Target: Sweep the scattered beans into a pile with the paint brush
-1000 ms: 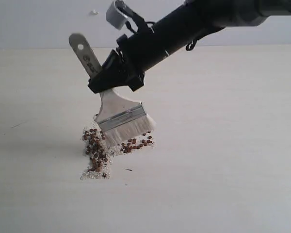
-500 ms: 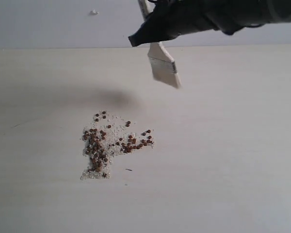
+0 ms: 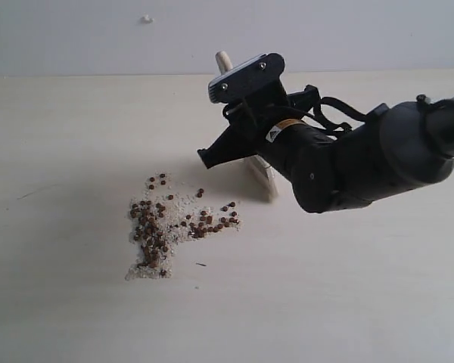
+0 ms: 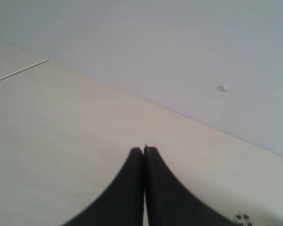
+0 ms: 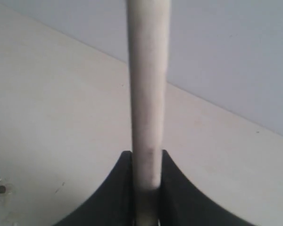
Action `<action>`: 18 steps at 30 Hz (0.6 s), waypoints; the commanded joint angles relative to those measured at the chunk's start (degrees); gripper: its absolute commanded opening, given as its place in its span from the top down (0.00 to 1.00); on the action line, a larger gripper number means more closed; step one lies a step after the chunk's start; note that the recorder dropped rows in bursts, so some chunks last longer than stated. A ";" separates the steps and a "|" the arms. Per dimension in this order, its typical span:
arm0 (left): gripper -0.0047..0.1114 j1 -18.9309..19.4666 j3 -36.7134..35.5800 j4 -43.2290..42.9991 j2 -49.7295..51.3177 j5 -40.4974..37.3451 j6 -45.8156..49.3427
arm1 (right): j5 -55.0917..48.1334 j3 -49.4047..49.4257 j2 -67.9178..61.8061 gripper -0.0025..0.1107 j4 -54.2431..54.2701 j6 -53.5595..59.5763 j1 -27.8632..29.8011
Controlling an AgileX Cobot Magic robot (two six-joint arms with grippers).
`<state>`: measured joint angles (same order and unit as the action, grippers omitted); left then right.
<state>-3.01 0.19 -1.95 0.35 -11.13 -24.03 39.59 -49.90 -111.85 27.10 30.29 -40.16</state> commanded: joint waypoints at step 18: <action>0.96 -0.35 -0.19 0.07 -0.35 0.02 -0.18 | 1.36 0.24 3.16 0.98 -1.90 -12.69 -16.49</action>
<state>-3.01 0.19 -1.95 0.35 -11.13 -24.03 40.24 -49.90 -111.94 24.41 18.12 -56.28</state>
